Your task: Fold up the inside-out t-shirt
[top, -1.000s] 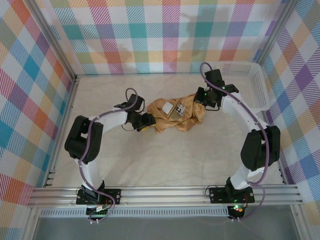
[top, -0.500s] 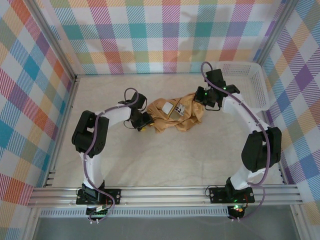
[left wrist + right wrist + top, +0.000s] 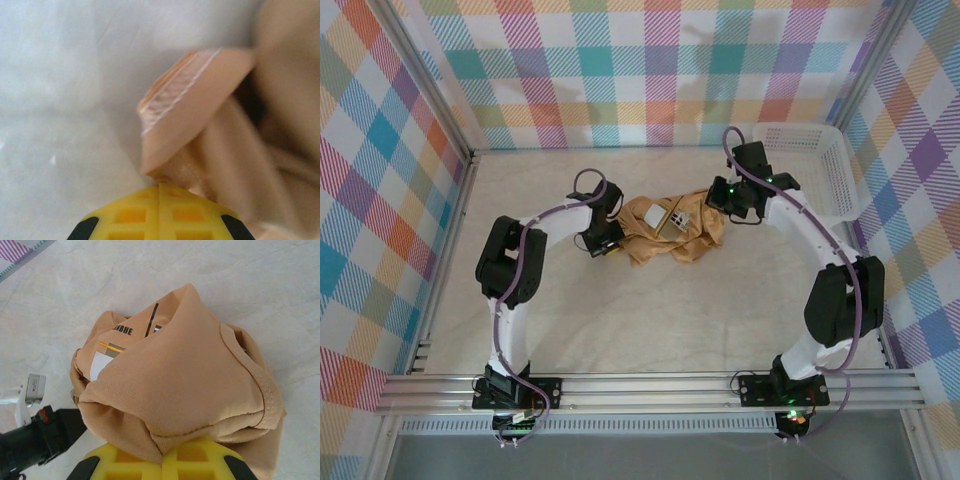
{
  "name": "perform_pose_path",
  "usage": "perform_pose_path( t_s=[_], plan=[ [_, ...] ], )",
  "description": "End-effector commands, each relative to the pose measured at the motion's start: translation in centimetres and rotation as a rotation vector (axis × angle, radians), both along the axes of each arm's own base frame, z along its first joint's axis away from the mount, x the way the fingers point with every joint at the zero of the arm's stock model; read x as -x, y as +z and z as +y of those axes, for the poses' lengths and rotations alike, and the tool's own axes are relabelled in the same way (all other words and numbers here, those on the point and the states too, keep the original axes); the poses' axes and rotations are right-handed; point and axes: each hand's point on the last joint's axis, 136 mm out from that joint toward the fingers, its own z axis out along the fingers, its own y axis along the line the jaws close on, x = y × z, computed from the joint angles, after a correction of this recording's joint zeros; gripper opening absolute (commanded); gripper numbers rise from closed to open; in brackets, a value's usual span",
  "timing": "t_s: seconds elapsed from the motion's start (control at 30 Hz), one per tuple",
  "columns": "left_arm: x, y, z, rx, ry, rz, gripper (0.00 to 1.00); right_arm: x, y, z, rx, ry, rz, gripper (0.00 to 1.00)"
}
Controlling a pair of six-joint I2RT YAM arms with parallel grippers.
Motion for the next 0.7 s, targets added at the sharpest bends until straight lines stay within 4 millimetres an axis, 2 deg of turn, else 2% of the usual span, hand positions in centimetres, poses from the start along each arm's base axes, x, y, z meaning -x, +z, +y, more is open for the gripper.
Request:
perform_pose_path(
  t_s=[0.0,0.13,0.17,0.23,0.33,0.43,0.57,0.67],
  plan=[
    [-4.0,4.1,0.2,-0.033,-0.006,-0.205,0.00,0.6,3.4,0.1,-0.032,0.027,-0.082,0.00],
    [-4.3,5.9,0.2,-0.032,-0.032,-0.247,0.00,1.1,5.8,0.0,-0.041,0.035,-0.137,0.00],
    [-4.4,6.0,0.2,-0.032,-0.034,-0.248,0.03,1.1,6.1,-0.1,-0.041,0.034,-0.144,0.00],
    [-4.5,6.2,0.0,-0.026,-0.047,-0.250,0.13,1.2,6.4,-0.1,-0.041,0.038,-0.149,0.00],
    [-4.5,5.8,-0.2,-0.017,-0.065,-0.237,0.35,1.3,6.3,0.0,-0.044,0.042,-0.145,0.00],
    [-4.0,5.2,0.0,-0.030,-0.065,-0.215,0.44,1.3,6.3,0.0,-0.044,0.041,-0.143,0.00],
    [-3.2,4.5,1.0,-0.068,-0.069,-0.195,0.46,1.1,6.3,-0.1,-0.038,0.040,-0.146,0.00],
    [-2.9,3.7,1.4,-0.071,-0.073,-0.183,0.42,1.0,6.3,-0.1,-0.039,0.041,-0.146,0.00]
  ],
)
